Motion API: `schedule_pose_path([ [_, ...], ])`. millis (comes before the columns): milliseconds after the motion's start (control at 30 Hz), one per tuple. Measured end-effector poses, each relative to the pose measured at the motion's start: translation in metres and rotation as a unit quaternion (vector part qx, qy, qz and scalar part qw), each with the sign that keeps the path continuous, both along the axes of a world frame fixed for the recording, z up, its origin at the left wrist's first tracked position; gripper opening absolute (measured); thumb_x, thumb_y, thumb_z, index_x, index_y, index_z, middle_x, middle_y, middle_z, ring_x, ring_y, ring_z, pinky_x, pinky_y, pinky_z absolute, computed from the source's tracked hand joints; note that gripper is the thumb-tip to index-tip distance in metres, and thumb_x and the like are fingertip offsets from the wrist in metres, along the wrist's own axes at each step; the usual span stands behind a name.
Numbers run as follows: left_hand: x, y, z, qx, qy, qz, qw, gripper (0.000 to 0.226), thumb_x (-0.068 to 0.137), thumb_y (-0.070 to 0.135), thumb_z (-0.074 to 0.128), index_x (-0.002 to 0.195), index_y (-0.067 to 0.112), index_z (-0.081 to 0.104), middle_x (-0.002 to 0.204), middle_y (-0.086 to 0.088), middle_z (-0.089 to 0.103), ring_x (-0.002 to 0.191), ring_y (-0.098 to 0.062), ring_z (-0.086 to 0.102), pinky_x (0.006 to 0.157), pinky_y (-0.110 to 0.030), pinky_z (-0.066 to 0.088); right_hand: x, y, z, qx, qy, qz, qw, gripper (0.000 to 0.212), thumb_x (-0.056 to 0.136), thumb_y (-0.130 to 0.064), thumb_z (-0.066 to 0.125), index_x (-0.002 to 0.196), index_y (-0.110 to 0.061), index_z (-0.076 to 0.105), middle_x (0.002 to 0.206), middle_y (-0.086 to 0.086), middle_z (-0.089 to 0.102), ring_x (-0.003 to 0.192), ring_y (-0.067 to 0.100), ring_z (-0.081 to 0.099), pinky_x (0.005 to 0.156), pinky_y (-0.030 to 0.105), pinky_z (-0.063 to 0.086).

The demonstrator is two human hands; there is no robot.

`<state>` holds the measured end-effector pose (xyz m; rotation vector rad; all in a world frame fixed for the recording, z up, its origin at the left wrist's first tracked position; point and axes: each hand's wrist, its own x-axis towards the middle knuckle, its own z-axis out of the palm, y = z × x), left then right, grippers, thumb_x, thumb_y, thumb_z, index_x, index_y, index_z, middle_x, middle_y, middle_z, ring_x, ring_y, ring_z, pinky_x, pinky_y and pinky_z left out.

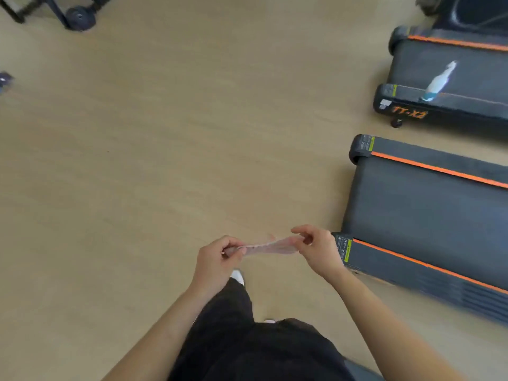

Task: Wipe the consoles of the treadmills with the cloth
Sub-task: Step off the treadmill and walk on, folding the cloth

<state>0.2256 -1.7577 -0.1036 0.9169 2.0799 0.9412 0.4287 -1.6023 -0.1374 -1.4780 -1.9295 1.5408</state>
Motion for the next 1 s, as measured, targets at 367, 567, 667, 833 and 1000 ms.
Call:
schedule_pose_path([
  [367, -0.113, 0.356, -0.051, -0.020, -0.061, -0.224, 0.972, 0.010, 0.093, 0.022, 0.073, 0.085, 0.029, 0.073, 0.081, 0.018, 0.073, 0.083, 0.000, 0.066, 0.069, -0.017, 0.052, -0.065, 0.212, -0.008, -0.086, -0.063, -0.285, 0.953, 0.009, 0.089, -0.021, 0.072, 0.080, -0.019, 0.074, 0.077, 0.006, 0.073, 0.066, 0.015, 0.063, 0.065, 0.042, 0.059],
  [567, -0.137, 0.531, -0.044, -0.046, -0.050, -0.309, 0.949, 0.010, 0.090, 0.024, 0.075, 0.083, 0.030, 0.073, 0.083, 0.014, 0.074, 0.080, -0.001, 0.066, 0.067, -0.012, 0.045, -0.096, 0.327, 0.004, -0.145, 0.002, -0.420, 0.896, 0.007, 0.091, -0.014, 0.071, 0.086, -0.012, 0.075, 0.076, 0.005, 0.073, 0.069, 0.017, 0.064, 0.058, 0.026, 0.054],
  [667, -0.138, 0.617, -0.049, -0.059, -0.023, -0.343, 0.937, 0.012, 0.090, 0.025, 0.076, 0.079, 0.029, 0.072, 0.081, 0.014, 0.074, 0.080, -0.003, 0.067, 0.071, -0.019, 0.048, -0.102, 0.394, -0.007, -0.171, 0.039, -0.467, 0.867, 0.007, 0.092, -0.013, 0.070, 0.091, -0.010, 0.076, 0.084, 0.009, 0.076, 0.074, 0.017, 0.068, 0.066, 0.028, 0.055],
  [833, -0.132, 0.753, -0.062, -0.089, 0.033, -0.392, 0.915, 0.012, 0.090, 0.025, 0.075, 0.078, 0.028, 0.072, 0.080, 0.013, 0.074, 0.079, -0.005, 0.066, 0.071, -0.024, 0.050, -0.101, 0.515, -0.041, -0.172, 0.067, -0.500, 0.846, 0.006, 0.091, -0.011, 0.070, 0.092, -0.007, 0.074, 0.088, 0.013, 0.076, 0.076, 0.020, 0.070, 0.066, 0.028, 0.060],
  [1000, -0.120, 0.881, -0.067, -0.147, 0.089, -0.440, 0.882, 0.009, 0.093, 0.029, 0.072, 0.084, 0.029, 0.072, 0.084, 0.014, 0.072, 0.081, -0.006, 0.065, 0.069, -0.021, 0.048, -0.087, 0.647, -0.057, -0.182, 0.079, -0.517, 0.833, 0.006, 0.091, -0.006, 0.067, 0.092, -0.007, 0.073, 0.085, 0.011, 0.074, 0.071, 0.017, 0.067, 0.058, 0.022, 0.054],
])
